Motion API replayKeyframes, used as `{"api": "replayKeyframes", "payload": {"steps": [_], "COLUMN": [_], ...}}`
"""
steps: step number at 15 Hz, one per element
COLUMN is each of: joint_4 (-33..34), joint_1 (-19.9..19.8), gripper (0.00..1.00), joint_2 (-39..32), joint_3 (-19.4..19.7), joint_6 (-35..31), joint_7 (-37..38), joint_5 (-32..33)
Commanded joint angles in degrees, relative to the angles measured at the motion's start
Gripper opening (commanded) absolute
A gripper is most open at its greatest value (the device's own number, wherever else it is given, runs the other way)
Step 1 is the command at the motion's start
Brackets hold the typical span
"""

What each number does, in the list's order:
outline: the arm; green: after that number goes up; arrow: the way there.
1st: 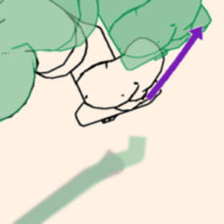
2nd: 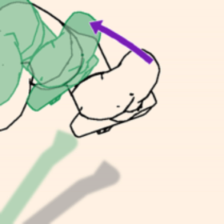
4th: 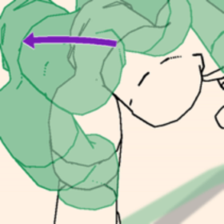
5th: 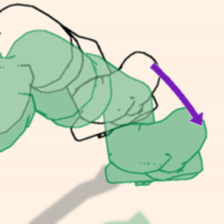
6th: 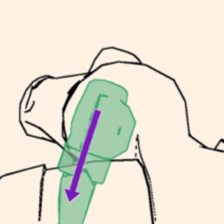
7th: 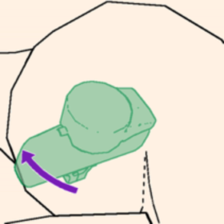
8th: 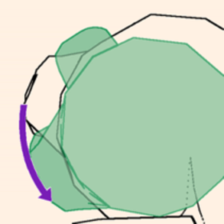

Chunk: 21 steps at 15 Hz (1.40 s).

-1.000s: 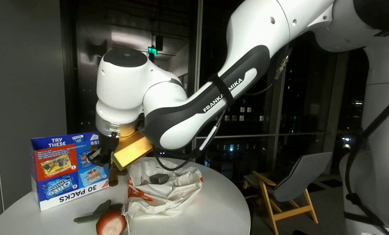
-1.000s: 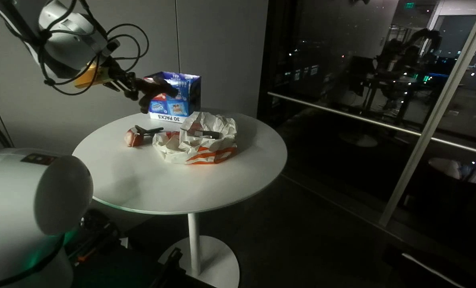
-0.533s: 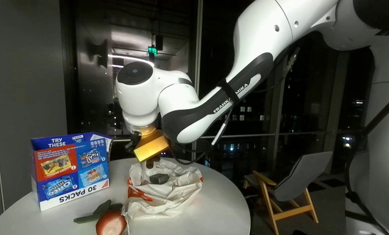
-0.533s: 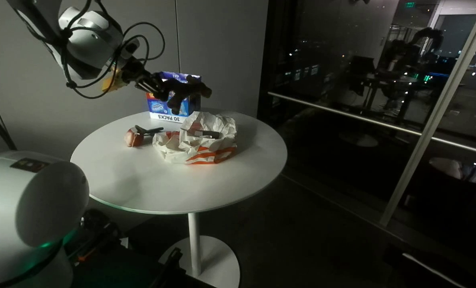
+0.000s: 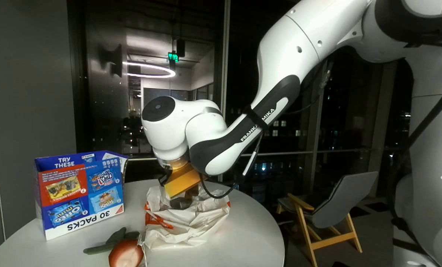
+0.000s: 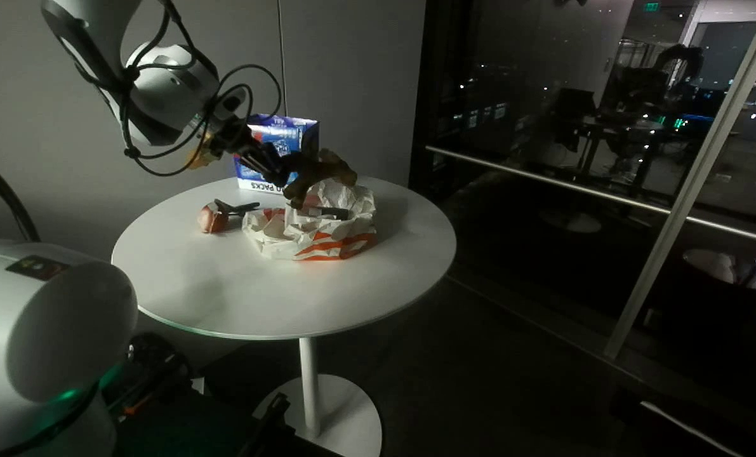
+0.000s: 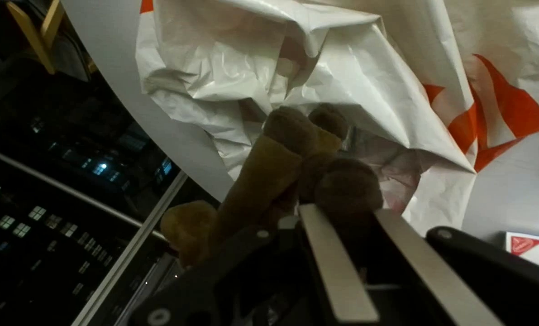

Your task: Put the eraser, moose and radish in the plastic bag then pull up the plastic.

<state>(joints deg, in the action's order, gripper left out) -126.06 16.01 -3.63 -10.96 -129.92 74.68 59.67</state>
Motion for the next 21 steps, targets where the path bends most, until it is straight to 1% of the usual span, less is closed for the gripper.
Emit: {"api": "replayKeyframes", "payload": {"steps": [1, 3, 7, 10, 11, 12, 13, 14, 17, 19, 21], "joint_4": [1.81, 2.17, 3.38, 4.4, 4.91, 5.24, 5.4, 5.75, 6.57, 6.31, 6.22], "joint_1": [-1.18, -1.45, -1.44, -2.33, -2.15, -2.34, -2.72, -2.61, -1.09, -0.18, 0.86], "gripper": [0.12, 0.12, 0.12, 0.12, 0.12, 0.12, 0.12, 0.12, 0.12, 0.12, 0.12], "joint_2": [-3.67, -5.75, -9.96, -12.75, -13.29, -13.78, -14.32, -14.81, -15.76, -14.98, -13.64], "joint_3": [-0.08, -0.19, 0.26, 0.92, 1.54, 1.79, 1.78, 2.03, 4.33, 5.42, 5.91], "joint_6": [-0.74, -3.54, -9.94, -16.23, -15.54, -14.95, -15.32, -14.35, -14.15, -15.42, -14.71], "joint_7": [1.05, -0.95, -1.22, -0.65, 1.26, 2.08, 1.03, 0.86, 4.23, 7.2, 9.63], "joint_5": [2.53, 0.92, 1.57, -2.17, -3.41, -6.36, -9.69, -12.55, -13.44, -10.86, -9.15]}}
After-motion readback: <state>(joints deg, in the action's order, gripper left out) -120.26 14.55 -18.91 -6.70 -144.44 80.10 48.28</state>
